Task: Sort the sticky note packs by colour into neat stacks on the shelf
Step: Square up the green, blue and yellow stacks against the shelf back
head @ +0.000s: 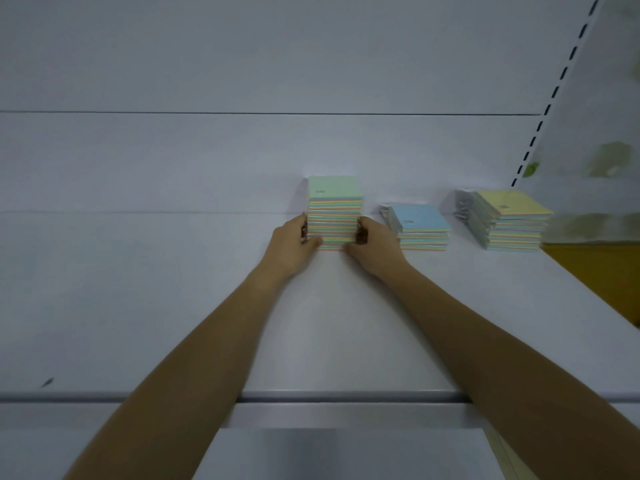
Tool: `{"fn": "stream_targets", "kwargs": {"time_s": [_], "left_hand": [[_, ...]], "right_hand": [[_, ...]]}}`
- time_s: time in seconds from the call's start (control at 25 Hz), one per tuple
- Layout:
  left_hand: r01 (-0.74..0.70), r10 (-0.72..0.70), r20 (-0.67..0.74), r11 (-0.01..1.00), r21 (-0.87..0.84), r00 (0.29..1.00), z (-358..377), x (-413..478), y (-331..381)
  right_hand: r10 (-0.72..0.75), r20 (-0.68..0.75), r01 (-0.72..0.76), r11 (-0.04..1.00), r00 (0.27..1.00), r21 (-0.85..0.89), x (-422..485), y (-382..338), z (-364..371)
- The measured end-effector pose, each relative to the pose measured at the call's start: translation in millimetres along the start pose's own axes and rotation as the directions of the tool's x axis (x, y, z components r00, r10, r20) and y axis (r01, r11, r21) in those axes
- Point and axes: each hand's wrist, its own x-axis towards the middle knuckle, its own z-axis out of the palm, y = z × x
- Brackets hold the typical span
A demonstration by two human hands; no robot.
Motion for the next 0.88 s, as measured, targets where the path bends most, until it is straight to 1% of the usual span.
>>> {"fn": "stream_targets", "kwargs": {"time_s": [0.12,0.24,0.28,0.4,0.48,0.52,0.6,0.64,0.76,0.8,0.84,0.88], "left_hand": [[0.015,-0.015,0.02,1.0,-0.01,1.0,-0.5,0.9,1.5],[0.074,-0.076,-0.007,0.983,-0.166,0.997,-2.0,-0.6,5.6],[0.083,-0.088,-0.023,0.982,-0.168,0.996,-1.9,-0.3,6.2],[0.084,-0.089,-0.06,0.993,-0.086,0.994,0.7,0.2,8.7],[0.108,-0.125,-0.129,0.985,-0.134,0.984,1.2,0.6,16.0],[0.085,-0.115,-0.177,0.982,-0.167,0.977,0.6,0.7,19.0],[0.004,-0.043,-0.242,0.987,-0.159,0.969,-0.2,2.5,22.4],[-0.002,-0.038,-0.25,0.987,-0.158,0.968,-0.2,4.1,22.7],[0.056,-0.092,-0.228,0.985,-0.163,0.969,-0.7,8.2,23.1],[0.07,-0.104,-0.257,0.988,-0.139,0.961,-1.8,6.1,24.8],[0.045,-0.078,-0.327,0.993,-0.107,0.942,-3.4,2.6,27.6],[-0.045,0.014,-0.406,0.997,-0.066,0.914,-5.1,-2.8,33.7]], "right_hand": [[-0.012,-0.018,0.012,1.0,1.0,0.018,0.6,1.2,0.9],[0.021,-0.026,-0.018,0.997,0.999,0.081,1.6,1.2,2.2],[0.02,-0.037,-0.017,0.997,0.999,0.074,2.0,1.1,3.4],[-0.043,-0.097,0.04,0.999,0.994,-0.026,2.4,-0.5,6.6],[-0.091,-0.149,0.088,0.996,0.985,-0.025,2.0,-2.8,5.7],[-0.1,-0.186,0.103,0.995,0.978,0.011,1.8,-4.6,5.0],[-0.115,-0.25,0.136,0.988,0.962,0.07,2.5,-7.3,3.9],[-0.114,-0.259,0.14,0.987,0.959,0.083,2.3,-8.1,3.4],[-0.093,-0.266,0.119,0.989,0.96,0.085,-0.4,-12.7,3.9],[-0.087,-0.3,0.122,0.988,0.95,0.098,-1.7,-13.2,1.0],[-0.096,-0.356,0.147,0.982,0.93,0.117,-2.6,-13.6,-6.2],[-0.127,-0.411,0.193,0.973,0.903,0.124,-2.1,-13.4,-18.4]]}}
